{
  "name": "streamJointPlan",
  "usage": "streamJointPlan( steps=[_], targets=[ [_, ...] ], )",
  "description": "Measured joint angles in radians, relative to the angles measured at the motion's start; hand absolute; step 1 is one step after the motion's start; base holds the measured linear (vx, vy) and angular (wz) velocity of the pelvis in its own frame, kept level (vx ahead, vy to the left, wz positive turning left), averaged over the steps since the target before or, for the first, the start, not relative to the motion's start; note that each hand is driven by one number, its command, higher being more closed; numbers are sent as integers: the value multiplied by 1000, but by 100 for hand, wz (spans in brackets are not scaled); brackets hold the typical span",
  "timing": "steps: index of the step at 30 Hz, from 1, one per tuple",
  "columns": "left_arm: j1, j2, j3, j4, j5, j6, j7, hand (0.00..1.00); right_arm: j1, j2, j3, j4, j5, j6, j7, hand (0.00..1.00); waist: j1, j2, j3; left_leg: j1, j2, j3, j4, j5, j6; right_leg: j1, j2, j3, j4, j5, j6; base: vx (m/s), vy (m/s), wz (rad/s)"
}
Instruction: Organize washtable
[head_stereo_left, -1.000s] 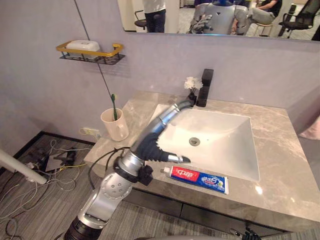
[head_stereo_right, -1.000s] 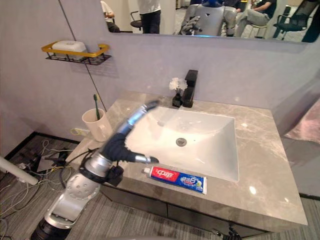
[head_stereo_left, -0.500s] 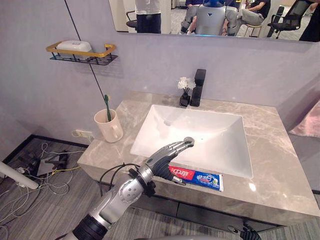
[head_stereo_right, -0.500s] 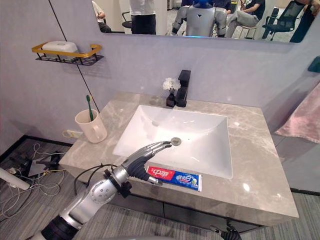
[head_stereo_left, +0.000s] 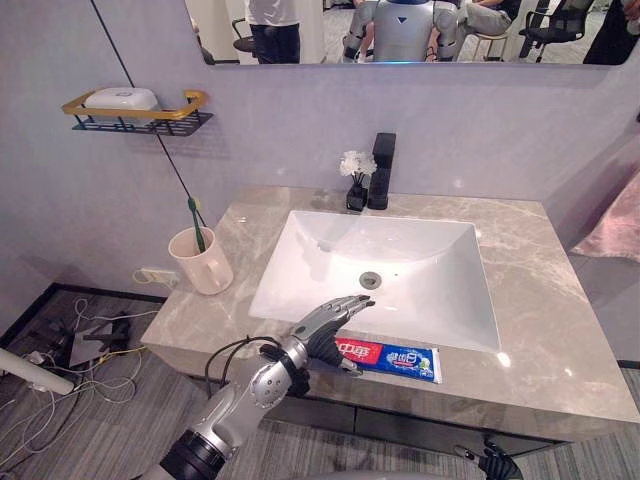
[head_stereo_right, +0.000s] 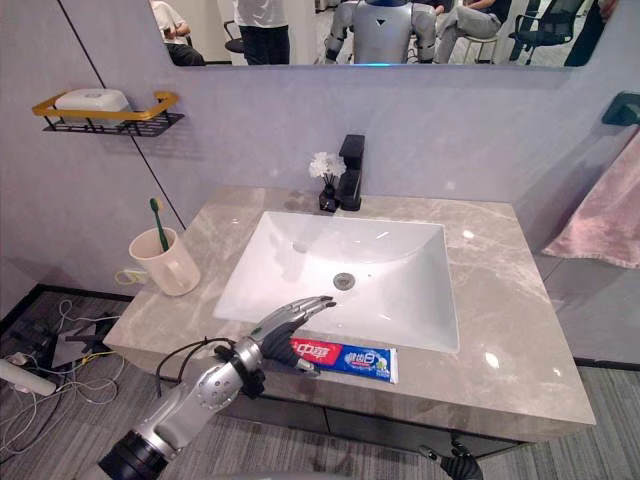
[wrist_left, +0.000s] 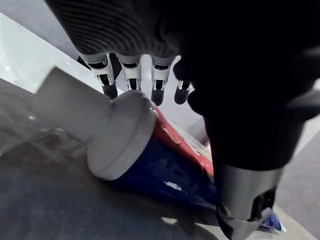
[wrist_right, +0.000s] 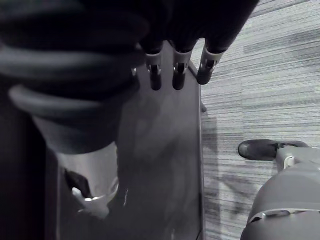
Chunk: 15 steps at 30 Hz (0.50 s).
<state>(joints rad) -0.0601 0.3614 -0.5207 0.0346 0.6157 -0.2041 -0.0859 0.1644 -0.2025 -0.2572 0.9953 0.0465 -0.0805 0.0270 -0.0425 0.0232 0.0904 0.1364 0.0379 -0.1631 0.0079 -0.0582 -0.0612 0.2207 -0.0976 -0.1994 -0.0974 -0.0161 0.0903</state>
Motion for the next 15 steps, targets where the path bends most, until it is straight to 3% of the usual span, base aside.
streamJointPlan(
  steps=[7, 11, 15],
  targets=[
    [-24, -13, -1, 66, 26, 3, 14, 100, -6, 0, 0, 0, 1, 1, 0, 0, -3, 3, 1, 1, 2, 11, -1, 0, 0, -9, 1, 10, 0, 1, 0, -21, 11, -5],
    [-56, -14, 11, 86, 23, 3, 25, 100, -13, 0, 0, 0, 1, 1, 0, 0, -29, 6, 2, 2, 12, 23, -8, -3, -5, -13, 10, 20, 0, 1, 0, 24, -1, -8],
    [-67, -14, 11, 77, 7, -2, 25, 100, -15, -3, -4, 0, 2, 2, 0, 0, -30, 13, 6, 6, 18, 36, -8, -7, -9, -13, 14, 31, 0, 0, 0, 40, 0, -8]
  ],
)
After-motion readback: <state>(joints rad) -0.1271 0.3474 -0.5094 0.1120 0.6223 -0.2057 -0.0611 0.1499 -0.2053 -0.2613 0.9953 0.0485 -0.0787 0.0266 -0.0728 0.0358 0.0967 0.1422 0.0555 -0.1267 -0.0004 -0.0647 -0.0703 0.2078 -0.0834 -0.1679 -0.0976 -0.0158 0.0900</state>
